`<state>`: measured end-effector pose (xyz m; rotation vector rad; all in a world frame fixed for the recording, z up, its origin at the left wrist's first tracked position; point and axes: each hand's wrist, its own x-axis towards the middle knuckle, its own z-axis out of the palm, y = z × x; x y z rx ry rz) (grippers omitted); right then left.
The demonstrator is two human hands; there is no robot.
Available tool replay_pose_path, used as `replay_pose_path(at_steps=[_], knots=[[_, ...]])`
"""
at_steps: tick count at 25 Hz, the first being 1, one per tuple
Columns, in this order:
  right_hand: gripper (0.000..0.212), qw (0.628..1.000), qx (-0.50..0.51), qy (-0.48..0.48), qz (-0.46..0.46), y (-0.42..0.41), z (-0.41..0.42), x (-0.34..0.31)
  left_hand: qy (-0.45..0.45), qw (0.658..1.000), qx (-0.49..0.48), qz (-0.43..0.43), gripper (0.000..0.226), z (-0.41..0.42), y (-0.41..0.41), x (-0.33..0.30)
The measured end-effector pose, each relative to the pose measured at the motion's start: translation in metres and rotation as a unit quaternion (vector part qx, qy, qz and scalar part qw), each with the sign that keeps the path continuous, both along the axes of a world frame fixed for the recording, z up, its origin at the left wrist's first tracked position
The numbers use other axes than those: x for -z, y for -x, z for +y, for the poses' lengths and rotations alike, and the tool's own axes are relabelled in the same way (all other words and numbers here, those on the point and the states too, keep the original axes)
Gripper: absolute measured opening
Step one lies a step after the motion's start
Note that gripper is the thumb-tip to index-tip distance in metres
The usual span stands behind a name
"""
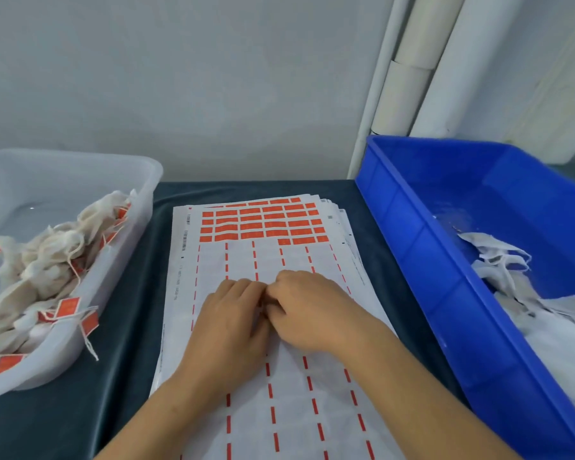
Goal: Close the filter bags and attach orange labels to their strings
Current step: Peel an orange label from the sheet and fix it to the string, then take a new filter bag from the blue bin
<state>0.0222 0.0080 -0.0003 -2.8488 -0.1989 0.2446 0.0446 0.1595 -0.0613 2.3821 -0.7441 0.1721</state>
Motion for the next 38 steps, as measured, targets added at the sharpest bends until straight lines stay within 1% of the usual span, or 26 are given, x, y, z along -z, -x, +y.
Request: replay_pose_path(at_steps=[2, 4, 5, 8, 11, 13, 15, 16, 18, 20, 21, 22, 25, 28, 30, 31, 35, 36, 37, 38], knots=[[0.014, 0.999, 0.002, -0.014, 0.03, -0.002, -0.003, -0.007, 0.002, 1.0, -0.005, 0.003, 0.017, 0.001, -0.001, 0.003], [0.02, 0.999, 0.017, -0.017, 0.035, -0.008, -0.013, -0.021, -0.016, 1.0, -0.008, 0.001, 0.016, 0.003, -0.002, 0.004], [0.022, 0.999, 0.032, -0.013, 0.016, -0.012, -0.021, -0.03, -0.036, 0.999, -0.004, -0.007, 0.02, 0.003, -0.002, 0.005], [0.026, 0.991, 0.089, 0.005, -0.1, -0.023, -0.056, -0.06, -0.09, 0.995, 0.016, -0.028, 0.028, 0.002, -0.003, 0.008], [0.022, 0.968, 0.172, -0.005, -0.181, -0.029, -0.108, -0.085, -0.112, 0.993, 0.016, -0.021, 0.029, 0.0, -0.003, 0.01], [0.021, 0.947, 0.242, 0.007, -0.209, -0.031, -0.145, -0.091, -0.111, 0.994, 0.012, -0.013, 0.03, 0.0, -0.004, 0.01], [0.028, 0.932, 0.304, 0.052, -0.19, -0.028, -0.183, -0.088, -0.11, 0.994, 0.013, -0.007, 0.031, -0.001, -0.004, 0.01], [0.032, 0.928, 0.327, 0.085, -0.157, -0.024, -0.202, -0.084, -0.112, 0.994, 0.014, -0.006, 0.031, -0.001, -0.004, 0.01], [0.036, 0.919, 0.359, 0.154, -0.053, -0.012, -0.238, -0.072, -0.113, 0.993, 0.014, -0.007, 0.03, -0.001, -0.005, 0.01], [0.041, 0.906, 0.379, 0.185, 0.043, 0.003, -0.264, -0.061, -0.112, 0.994, 0.015, -0.006, 0.029, -0.002, -0.004, 0.01], [0.043, 0.901, 0.385, 0.189, 0.068, 0.008, -0.273, -0.055, -0.111, 0.994, 0.017, -0.006, 0.029, -0.002, -0.004, 0.01], [0.045, 0.898, 0.39, 0.193, 0.073, 0.012, -0.28, -0.048, -0.11, 0.994, 0.021, -0.007, 0.029, -0.003, -0.004, 0.01], [0.04, 0.884, 0.403, 0.232, 0.042, 0.014, -0.289, -0.029, -0.117, 0.993, 0.028, -0.007, 0.033, -0.006, -0.002, 0.009], [0.02, 0.87, 0.412, 0.27, 0.014, 0.01, -0.294, -0.017, -0.122, 0.992, 0.029, -0.001, 0.042, -0.006, -0.002, 0.006], [0.007, 0.86, 0.419, 0.292, -0.015, 0.006, -0.295, -0.012, -0.125, 0.992, 0.031, 0.0, 0.044, -0.007, -0.001, 0.005], [0.01, 0.854, 0.422, 0.302, -0.03, 0.005, -0.294, -0.012, -0.125, 0.992, 0.03, 0.001, 0.045, -0.007, -0.001, 0.004], [0.044, 0.856, 0.415, 0.303, -0.061, 0.0, -0.287, -0.015, -0.128, 0.991, 0.029, 0.007, 0.045, -0.008, -0.002, 0.004], [0.048, 0.857, 0.418, 0.295, -0.067, -0.001, -0.286, -0.019, -0.128, 0.991, 0.029, 0.007, 0.044, -0.008, -0.002, 0.004], [0.047, 0.856, 0.423, 0.287, -0.08, -0.002, -0.283, -0.025, -0.128, 0.991, 0.029, 0.007, 0.042, -0.007, -0.002, 0.004], [0.039, 0.858, 0.418, 0.281, -0.105, -0.003, -0.281, -0.031, -0.129, 0.991, 0.029, 0.006, 0.04, -0.007, -0.002, 0.004]])
